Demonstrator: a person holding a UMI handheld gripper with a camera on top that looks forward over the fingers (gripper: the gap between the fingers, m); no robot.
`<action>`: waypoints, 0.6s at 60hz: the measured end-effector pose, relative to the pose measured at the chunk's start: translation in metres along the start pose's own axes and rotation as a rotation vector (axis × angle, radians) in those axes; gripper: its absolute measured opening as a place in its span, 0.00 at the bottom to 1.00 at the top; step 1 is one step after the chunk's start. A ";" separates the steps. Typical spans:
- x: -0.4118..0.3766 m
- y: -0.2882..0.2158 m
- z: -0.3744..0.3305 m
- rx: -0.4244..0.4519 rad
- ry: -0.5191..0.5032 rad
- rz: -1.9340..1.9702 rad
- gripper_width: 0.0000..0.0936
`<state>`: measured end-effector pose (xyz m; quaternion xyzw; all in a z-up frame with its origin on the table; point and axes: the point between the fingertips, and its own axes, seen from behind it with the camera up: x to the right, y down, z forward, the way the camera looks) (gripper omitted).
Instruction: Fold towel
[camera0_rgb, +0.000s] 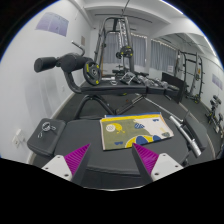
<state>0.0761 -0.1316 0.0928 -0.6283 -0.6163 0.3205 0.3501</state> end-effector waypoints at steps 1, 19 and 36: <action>0.000 0.001 0.005 -0.002 0.000 -0.002 0.91; -0.016 0.013 0.113 -0.060 -0.042 -0.044 0.91; -0.011 0.021 0.185 -0.068 -0.035 -0.056 0.71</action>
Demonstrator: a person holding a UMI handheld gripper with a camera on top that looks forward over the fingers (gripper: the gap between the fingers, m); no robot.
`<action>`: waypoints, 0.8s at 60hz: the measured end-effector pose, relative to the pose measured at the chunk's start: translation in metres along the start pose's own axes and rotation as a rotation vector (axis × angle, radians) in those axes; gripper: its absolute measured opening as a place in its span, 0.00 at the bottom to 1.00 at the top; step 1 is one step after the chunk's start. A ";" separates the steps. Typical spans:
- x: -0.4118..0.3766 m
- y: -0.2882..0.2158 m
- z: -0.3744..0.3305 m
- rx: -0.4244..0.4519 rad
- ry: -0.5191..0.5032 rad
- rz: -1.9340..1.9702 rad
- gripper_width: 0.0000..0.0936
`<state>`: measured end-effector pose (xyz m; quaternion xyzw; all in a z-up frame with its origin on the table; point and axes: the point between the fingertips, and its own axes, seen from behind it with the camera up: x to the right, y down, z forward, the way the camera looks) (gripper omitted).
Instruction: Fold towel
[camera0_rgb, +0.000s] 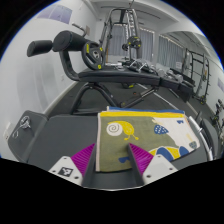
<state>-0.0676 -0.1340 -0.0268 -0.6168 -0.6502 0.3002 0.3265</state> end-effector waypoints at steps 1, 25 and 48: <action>0.004 0.000 0.001 -0.001 0.014 -0.005 0.58; 0.022 -0.056 -0.050 0.027 0.017 0.114 0.03; 0.231 -0.075 -0.051 0.073 0.219 0.169 0.04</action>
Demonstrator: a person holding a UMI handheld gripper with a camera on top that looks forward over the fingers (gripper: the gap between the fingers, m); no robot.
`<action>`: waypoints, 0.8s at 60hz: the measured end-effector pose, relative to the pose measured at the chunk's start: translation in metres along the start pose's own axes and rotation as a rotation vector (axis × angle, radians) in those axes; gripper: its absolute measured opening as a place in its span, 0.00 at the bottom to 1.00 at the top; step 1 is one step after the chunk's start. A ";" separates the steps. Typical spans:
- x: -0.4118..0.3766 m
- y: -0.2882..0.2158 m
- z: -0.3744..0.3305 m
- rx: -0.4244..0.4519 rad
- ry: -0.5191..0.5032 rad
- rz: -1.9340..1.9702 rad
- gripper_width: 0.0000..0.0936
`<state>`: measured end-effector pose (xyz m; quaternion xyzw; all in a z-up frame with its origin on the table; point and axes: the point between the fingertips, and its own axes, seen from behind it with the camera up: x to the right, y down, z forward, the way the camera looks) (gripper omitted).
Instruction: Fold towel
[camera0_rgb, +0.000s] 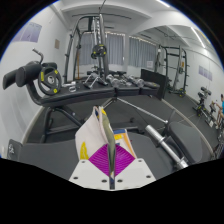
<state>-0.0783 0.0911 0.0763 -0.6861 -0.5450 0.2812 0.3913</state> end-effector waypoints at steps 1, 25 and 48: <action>0.007 0.003 0.005 -0.002 0.012 -0.010 0.04; 0.065 0.058 0.040 -0.064 0.097 -0.098 0.90; 0.068 0.022 -0.203 0.037 0.044 -0.001 0.91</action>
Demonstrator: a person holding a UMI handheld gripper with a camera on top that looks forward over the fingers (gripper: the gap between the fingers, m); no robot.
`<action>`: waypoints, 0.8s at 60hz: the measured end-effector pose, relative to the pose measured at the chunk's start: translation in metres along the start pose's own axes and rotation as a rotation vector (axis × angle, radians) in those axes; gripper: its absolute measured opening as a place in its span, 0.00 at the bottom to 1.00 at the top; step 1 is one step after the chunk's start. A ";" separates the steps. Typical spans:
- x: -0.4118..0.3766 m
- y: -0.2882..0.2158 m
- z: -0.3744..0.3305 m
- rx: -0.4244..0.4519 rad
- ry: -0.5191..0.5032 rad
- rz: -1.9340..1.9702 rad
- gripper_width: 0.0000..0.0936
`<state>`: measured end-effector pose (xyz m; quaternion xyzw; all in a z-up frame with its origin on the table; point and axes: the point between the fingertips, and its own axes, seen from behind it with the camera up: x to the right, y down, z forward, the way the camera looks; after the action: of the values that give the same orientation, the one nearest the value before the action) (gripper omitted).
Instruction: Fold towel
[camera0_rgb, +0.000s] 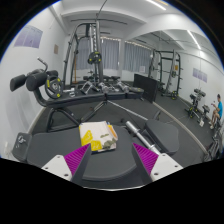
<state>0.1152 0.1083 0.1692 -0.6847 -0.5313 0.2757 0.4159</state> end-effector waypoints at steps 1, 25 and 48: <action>-0.001 0.000 -0.012 0.004 -0.005 0.003 0.91; -0.006 0.040 -0.203 0.019 -0.062 0.035 0.91; -0.015 0.036 -0.244 0.061 -0.071 0.016 0.91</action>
<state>0.3285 0.0232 0.2595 -0.6657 -0.5316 0.3192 0.4152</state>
